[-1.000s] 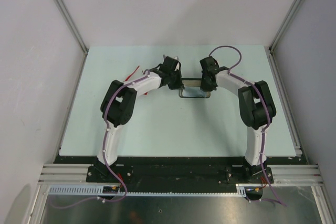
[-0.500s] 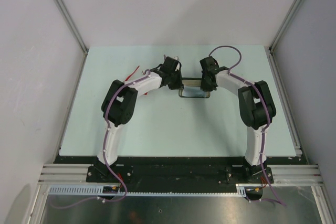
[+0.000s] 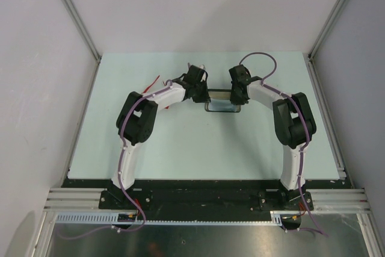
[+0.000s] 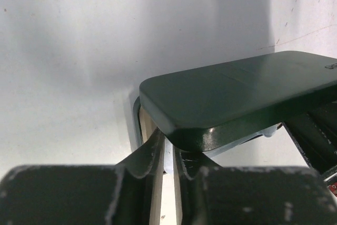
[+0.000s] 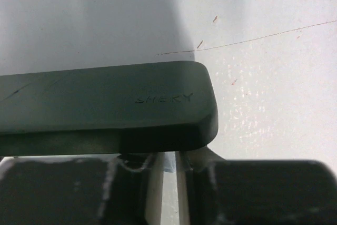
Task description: Organize the sunglasses
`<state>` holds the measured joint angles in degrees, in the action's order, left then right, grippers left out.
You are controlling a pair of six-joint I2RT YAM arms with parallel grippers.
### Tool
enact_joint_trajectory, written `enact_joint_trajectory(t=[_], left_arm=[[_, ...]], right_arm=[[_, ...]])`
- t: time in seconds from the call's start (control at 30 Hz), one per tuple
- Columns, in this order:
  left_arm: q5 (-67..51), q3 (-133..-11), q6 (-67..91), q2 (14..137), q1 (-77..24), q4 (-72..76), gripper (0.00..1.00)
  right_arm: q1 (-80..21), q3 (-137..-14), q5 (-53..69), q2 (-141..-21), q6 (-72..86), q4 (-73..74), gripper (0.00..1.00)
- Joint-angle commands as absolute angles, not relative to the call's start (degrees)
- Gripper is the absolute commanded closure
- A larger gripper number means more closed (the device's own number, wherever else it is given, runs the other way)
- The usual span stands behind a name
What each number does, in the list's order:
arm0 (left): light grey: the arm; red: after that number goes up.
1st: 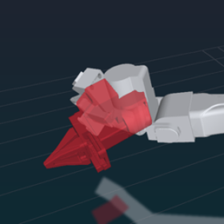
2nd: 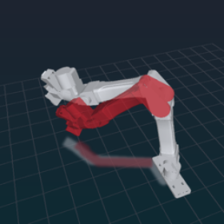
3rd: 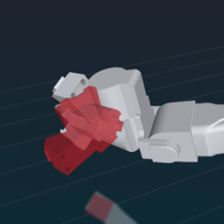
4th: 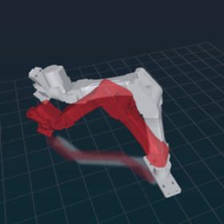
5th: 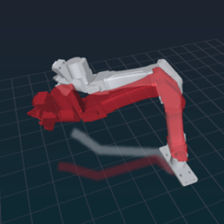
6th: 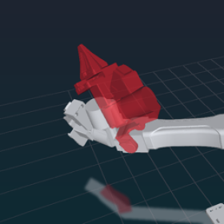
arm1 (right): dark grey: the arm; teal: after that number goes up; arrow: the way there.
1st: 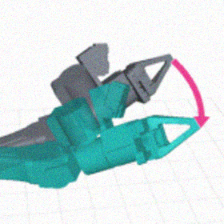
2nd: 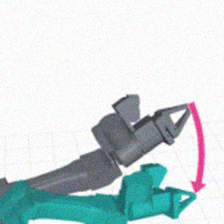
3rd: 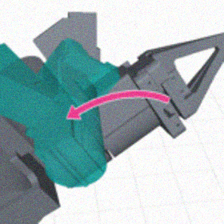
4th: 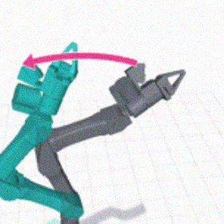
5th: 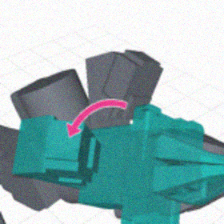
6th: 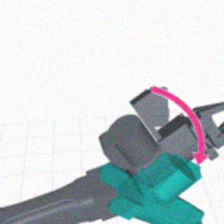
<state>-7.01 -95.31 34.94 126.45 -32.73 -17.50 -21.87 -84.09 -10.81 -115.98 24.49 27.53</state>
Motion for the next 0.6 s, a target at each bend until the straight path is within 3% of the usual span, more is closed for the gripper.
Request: enact_joint_trajectory(t=[0.0,0.57], left_arm=[[-5.80,-94.75,33.84,126.30,-33.13,-16.96,0.83],[-3.78,-94.31,33.84,121.47,-33.92,-16.88,0.56]], right_arm=[[-22.06,-84.99,-13.27,-115.58,23.73,26.45,0.80],[-23.29,-84.73,-16.43,-110.83,23.82,27.24,0.57]])
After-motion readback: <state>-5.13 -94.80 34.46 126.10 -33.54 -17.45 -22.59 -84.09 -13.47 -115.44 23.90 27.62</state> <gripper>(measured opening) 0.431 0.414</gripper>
